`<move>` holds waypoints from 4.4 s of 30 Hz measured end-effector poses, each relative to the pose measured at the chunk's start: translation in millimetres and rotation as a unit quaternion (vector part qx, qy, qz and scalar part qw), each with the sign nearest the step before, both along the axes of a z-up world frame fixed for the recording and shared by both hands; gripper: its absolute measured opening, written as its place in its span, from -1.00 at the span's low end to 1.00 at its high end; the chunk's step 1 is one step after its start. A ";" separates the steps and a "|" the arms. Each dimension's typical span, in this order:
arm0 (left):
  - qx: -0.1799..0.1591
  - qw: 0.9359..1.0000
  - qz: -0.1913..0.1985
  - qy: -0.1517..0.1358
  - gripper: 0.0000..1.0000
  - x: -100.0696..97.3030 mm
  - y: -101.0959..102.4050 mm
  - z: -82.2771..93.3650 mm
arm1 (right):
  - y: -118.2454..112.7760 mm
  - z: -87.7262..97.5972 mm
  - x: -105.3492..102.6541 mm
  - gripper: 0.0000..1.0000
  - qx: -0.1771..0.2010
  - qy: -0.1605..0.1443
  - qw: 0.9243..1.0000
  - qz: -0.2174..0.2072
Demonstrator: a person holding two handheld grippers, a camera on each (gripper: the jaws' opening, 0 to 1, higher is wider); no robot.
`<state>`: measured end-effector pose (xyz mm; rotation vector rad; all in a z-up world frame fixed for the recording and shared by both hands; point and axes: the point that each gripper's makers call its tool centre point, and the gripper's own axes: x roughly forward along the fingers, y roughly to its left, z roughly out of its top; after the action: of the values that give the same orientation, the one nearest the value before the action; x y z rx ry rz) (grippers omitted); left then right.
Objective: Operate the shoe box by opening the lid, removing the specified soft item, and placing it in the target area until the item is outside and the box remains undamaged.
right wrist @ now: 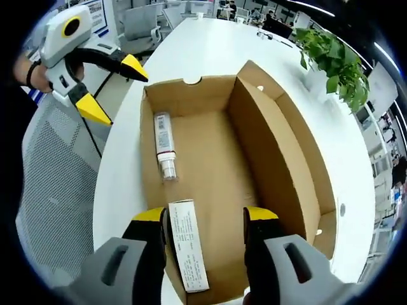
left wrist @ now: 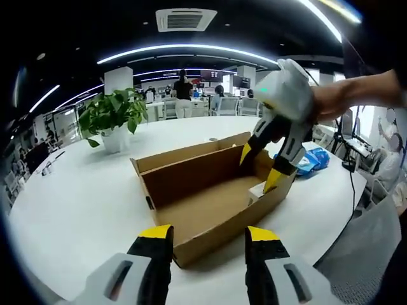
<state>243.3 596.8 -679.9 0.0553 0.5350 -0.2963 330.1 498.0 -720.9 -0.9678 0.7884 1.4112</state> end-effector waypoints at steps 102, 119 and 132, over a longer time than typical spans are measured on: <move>0.001 0.999 -0.026 0.036 -0.09 -3.1 -8.8 -11.0 | -191.6 59.6 -21.4 -0.64 0.053 -0.087 0.945 -0.312; 0.004 0.999 -0.021 0.041 -0.10 -2.0 -6.7 -12.4 | -287.9 51.8 13.9 -0.63 0.006 -0.082 0.928 -0.363; 0.015 0.999 -0.003 0.045 -0.10 -1.1 0.6 -14.3 | -336.8 50.1 63.1 -0.63 -0.057 -0.097 0.944 -0.311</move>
<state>242.2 597.4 -694.3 0.0727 0.6293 -0.2978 393.2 161.1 -670.8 -0.8278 0.9301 0.7186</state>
